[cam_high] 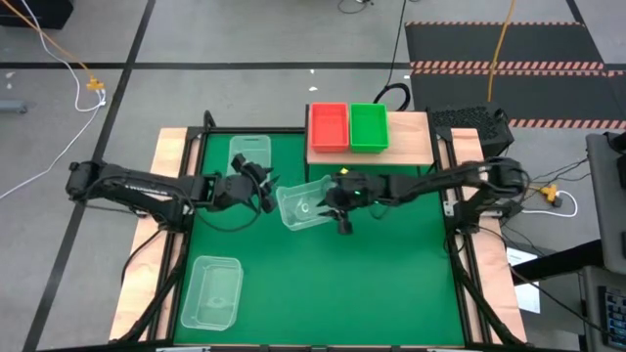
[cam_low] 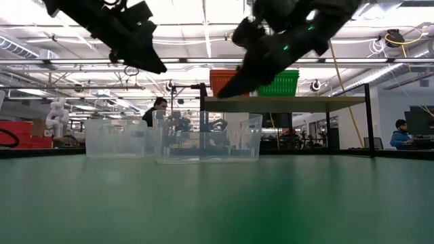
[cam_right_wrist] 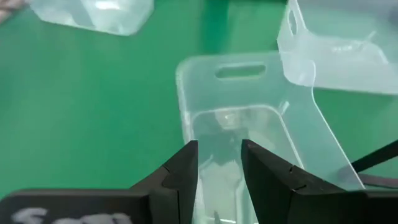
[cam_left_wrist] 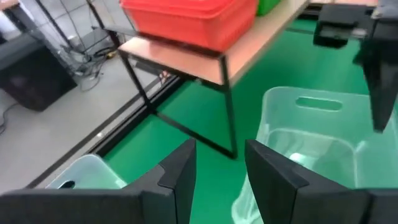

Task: Stack baskets on shelf by color
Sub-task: Put the middle right transparent bin on the shelf

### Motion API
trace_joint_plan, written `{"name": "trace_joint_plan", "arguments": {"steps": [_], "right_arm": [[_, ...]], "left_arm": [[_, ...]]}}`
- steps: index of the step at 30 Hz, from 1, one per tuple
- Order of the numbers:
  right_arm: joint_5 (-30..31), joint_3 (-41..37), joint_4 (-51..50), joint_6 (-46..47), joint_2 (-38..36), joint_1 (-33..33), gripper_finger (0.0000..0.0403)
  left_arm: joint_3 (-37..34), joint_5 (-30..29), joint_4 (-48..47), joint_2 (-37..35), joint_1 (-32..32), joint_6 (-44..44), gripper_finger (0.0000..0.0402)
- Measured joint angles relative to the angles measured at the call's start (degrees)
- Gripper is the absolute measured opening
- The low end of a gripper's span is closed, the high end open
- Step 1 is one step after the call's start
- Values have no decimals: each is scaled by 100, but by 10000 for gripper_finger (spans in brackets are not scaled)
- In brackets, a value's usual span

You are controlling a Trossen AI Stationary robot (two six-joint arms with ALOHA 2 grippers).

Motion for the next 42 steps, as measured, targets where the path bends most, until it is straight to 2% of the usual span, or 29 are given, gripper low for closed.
{"name": "trace_joint_plan", "arguments": {"steps": [8,14,17,25,29,31,35,37,42], "right_arm": [[125,327,-714,170,463,7,116],[60,326,-1064,469,477,4,116],[-230,290,-1127,824,478,42,116],[-278,301,-1065,1384,-193,471,116],[155,307,-1005,1305,-811,601,116],[362,307,-1074,1215,-1060,612,116],[778,307,-1417,1197,-1588,626,116],[1047,307,-1752,1185,-1843,664,116],[1576,305,-2942,1217,-2478,842,116]], "left_arm": [[4,36,-94,-790,602,28,138],[2,36,-458,-1443,676,38,138],[2,39,-681,-1636,609,8,138],[2,42,-624,-1839,551,200,138],[2,51,-496,-1864,550,353,138],[2,337,-500,-1858,552,611,138],[2,2079,-546,-1484,528,997,138],[2,2678,-527,-1082,428,1049,138],[1,2770,-444,136,-60,1060,138]]}}
